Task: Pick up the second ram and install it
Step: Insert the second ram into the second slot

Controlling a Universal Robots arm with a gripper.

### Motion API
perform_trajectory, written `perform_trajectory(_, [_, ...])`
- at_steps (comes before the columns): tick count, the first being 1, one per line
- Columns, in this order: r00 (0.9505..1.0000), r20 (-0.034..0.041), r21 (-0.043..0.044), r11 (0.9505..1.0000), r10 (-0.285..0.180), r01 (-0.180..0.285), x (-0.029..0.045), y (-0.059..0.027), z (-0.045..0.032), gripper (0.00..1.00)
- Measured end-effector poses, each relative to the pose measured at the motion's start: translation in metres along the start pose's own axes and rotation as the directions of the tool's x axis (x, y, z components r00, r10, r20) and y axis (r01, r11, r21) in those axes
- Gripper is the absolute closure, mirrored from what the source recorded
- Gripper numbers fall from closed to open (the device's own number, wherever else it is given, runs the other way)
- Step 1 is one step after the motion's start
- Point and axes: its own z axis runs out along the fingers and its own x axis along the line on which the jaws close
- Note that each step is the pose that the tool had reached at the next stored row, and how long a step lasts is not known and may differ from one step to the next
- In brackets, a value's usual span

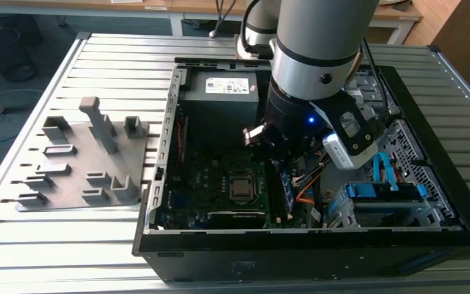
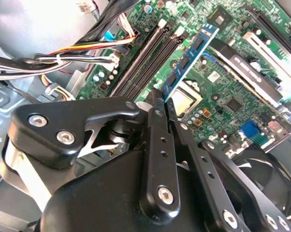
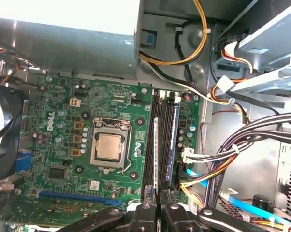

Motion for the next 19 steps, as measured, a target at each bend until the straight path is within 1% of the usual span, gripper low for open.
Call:
perform_trajectory(9, [0.9992,0.0008,0.0021,0.9992,0.041,-0.041,0.0,0.0,0.0001,0.86])
perform_trajectory(19, [0.9964,0.0016,0.0041,0.9964,0.085,-0.085,0.0,0.0,0.0003,0.86])
